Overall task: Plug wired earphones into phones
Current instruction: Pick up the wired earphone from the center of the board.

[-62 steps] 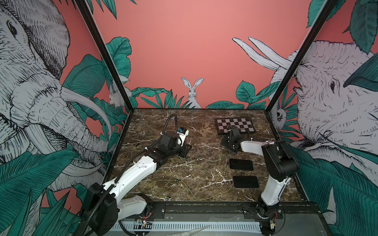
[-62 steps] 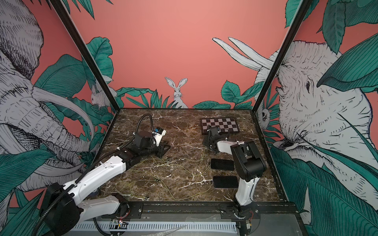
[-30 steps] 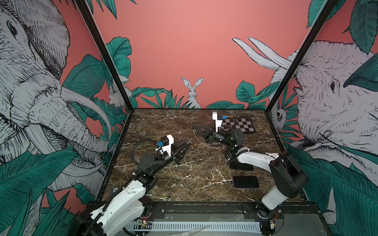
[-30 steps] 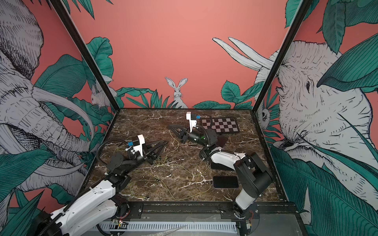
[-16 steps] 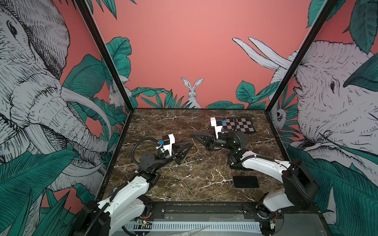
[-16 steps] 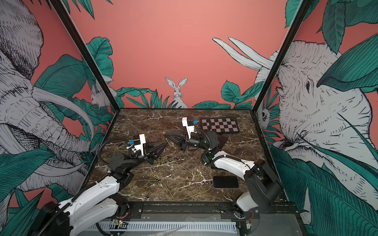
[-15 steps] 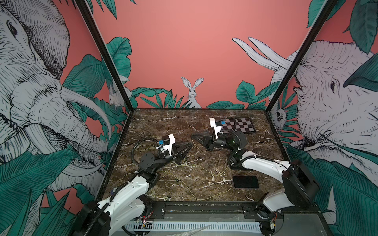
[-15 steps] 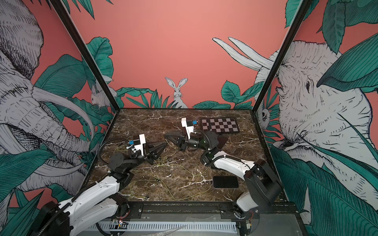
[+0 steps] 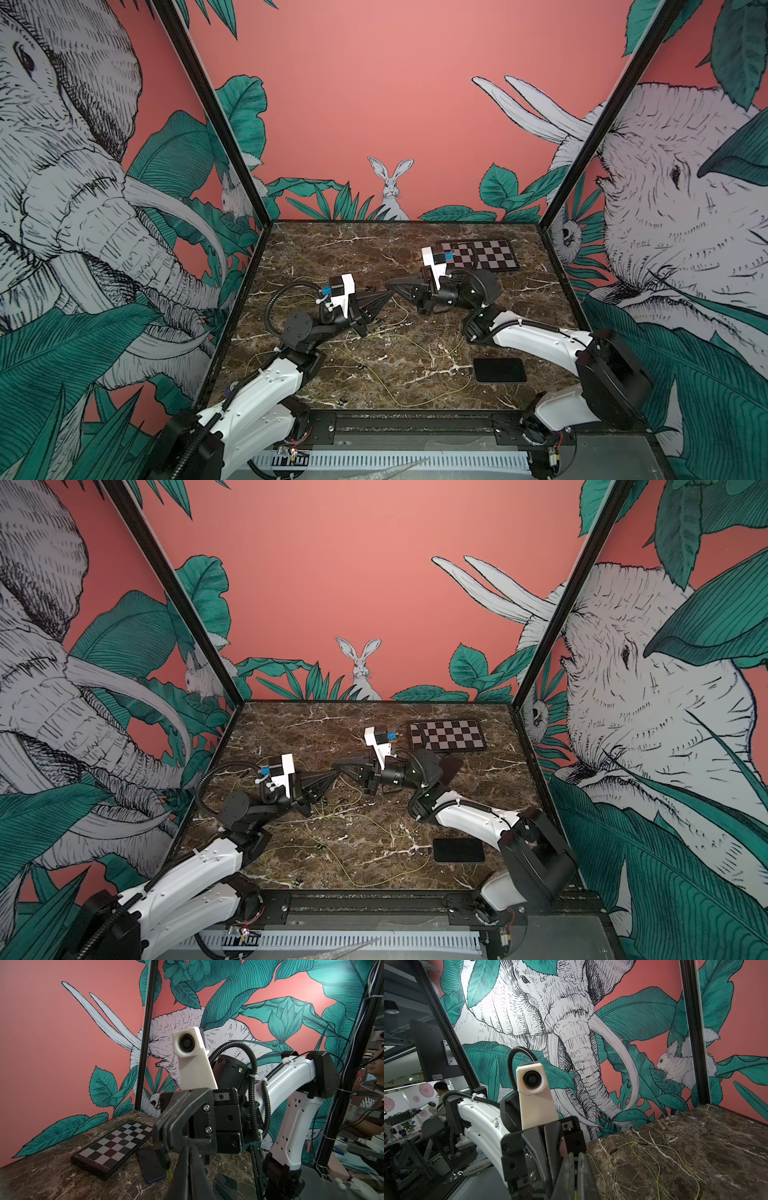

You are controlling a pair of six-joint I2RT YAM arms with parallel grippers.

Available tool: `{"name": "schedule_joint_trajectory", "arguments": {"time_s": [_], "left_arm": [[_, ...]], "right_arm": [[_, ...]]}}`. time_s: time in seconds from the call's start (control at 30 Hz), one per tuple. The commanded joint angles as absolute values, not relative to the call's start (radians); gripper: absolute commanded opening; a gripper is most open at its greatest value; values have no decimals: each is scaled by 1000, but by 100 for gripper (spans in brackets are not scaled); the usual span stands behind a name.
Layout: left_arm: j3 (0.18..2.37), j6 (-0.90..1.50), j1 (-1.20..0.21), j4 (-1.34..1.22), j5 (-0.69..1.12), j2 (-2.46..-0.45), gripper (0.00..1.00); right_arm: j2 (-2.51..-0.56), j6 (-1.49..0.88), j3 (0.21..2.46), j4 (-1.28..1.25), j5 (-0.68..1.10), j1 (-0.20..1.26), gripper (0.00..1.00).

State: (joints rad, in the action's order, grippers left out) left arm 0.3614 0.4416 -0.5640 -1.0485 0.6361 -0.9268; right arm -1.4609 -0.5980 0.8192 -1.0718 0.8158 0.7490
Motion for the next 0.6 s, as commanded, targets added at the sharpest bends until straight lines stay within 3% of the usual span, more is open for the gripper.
{"name": "schedule_joint_trajectory", "arguments": {"time_s": [0.0,0.13,0.57], "left_arm": [[397,433,-560,-1032,644,-905,15],[387,403,-560,-990,611,-870,25],[406,427,-559,-977,650,-899,25]], "right_arm": [[-1425,-583,814,-1124,822,758,0],[-1408,-555,814,-1086,813,759,0],[-1416,-585,819,-1117,839,770,0]]}}
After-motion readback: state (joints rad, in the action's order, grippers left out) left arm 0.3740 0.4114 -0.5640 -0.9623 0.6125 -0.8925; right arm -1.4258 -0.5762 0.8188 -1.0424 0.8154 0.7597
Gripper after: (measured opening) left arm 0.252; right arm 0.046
